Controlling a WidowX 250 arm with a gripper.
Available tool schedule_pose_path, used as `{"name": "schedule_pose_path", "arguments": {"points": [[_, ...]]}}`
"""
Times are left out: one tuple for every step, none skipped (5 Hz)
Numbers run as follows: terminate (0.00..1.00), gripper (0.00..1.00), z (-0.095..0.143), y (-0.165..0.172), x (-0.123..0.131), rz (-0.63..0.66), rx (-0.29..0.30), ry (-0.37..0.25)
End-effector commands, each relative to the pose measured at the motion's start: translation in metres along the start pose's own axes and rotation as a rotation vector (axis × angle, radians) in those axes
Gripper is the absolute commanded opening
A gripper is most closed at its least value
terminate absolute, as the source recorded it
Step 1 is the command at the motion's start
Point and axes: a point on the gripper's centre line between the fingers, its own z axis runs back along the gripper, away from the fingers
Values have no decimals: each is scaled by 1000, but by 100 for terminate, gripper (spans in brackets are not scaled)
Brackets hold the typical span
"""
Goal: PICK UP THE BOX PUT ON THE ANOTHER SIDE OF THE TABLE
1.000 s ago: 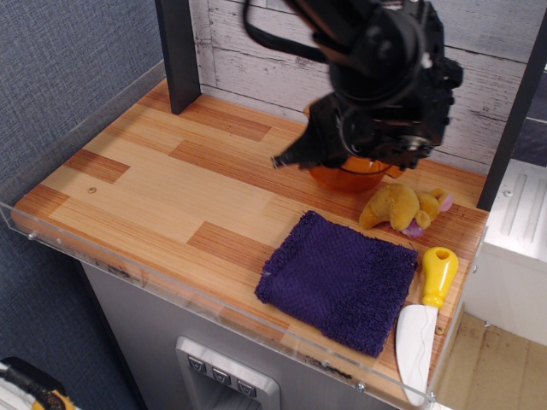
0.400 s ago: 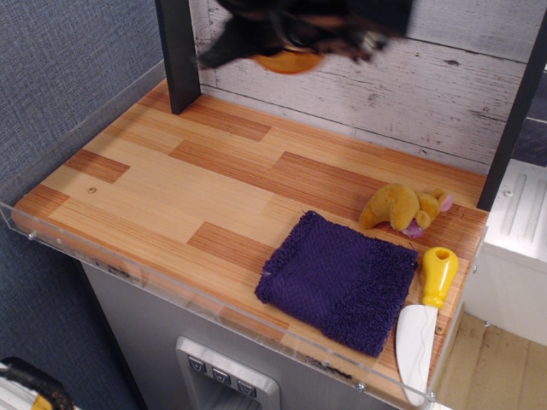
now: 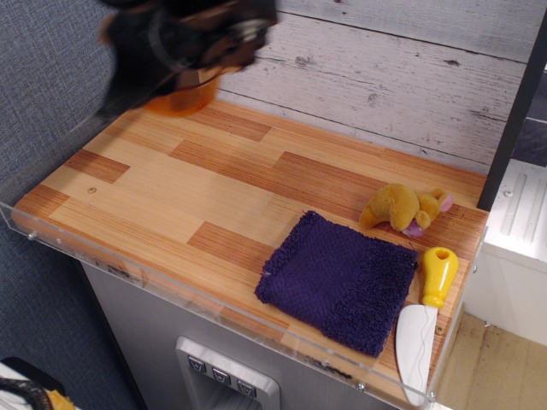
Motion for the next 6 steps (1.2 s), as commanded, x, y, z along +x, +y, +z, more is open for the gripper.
{"name": "schedule_pose_path", "arguments": {"points": [[0, 0, -49, 53, 24, -39, 128, -50], [0, 0, -55, 39, 10, -166, 61, -25], [0, 0, -49, 24, -3, -257, -2, -21], [0, 0, -43, 19, -18, -295, -40, -2], [0, 0, -37, 33, -23, -318, -21, 4], [0, 0, -40, 54, -24, -290, 68, 28]]}}
